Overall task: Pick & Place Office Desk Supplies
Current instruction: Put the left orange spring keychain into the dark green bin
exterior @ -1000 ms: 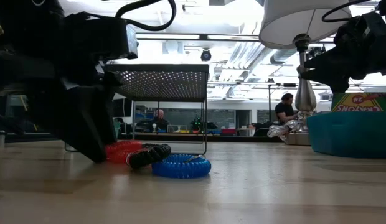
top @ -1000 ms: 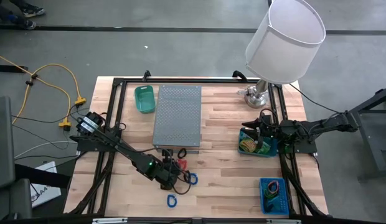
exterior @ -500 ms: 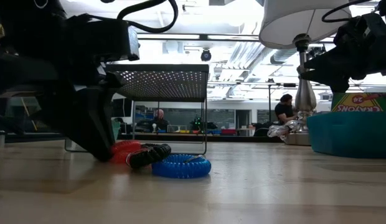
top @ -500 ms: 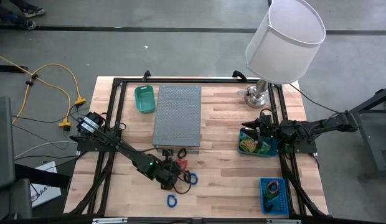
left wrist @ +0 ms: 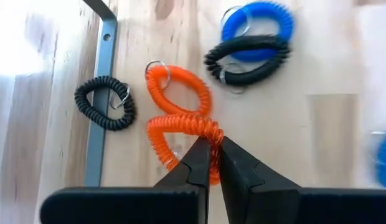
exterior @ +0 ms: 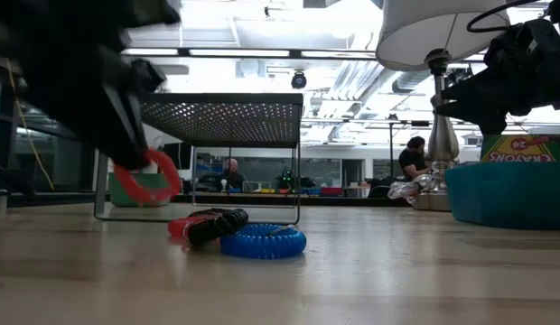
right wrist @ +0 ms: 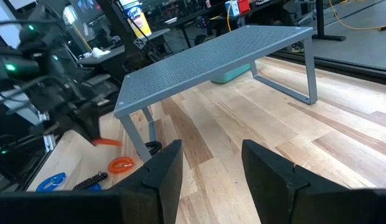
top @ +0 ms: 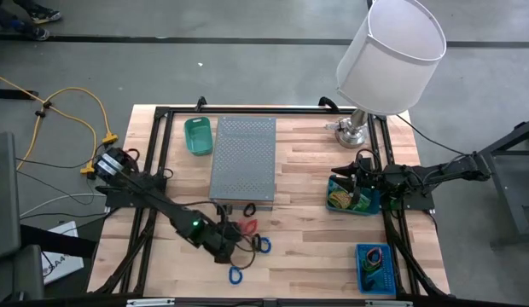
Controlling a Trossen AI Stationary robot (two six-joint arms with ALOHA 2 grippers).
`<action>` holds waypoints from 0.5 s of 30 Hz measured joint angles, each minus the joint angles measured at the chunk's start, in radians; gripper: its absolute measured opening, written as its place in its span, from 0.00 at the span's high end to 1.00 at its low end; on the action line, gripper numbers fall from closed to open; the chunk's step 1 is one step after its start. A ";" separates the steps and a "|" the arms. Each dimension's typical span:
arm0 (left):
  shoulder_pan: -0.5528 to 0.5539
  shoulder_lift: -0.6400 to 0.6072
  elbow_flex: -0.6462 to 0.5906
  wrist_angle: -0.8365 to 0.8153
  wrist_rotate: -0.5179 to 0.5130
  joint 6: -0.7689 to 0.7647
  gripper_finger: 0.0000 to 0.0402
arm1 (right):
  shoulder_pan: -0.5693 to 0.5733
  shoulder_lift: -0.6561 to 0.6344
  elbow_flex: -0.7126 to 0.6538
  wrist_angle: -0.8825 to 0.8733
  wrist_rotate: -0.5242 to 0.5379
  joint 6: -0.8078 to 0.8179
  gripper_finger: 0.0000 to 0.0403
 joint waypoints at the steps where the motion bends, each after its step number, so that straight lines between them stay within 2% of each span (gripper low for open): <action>1: -0.010 -0.014 0.007 -0.017 0.000 -0.017 0.97 | 0.000 0.000 0.000 0.000 0.000 0.000 0.62; 15: -0.158 -0.137 0.033 -0.073 -0.001 -0.169 0.97 | 0.000 0.000 0.000 0.000 0.000 0.000 0.62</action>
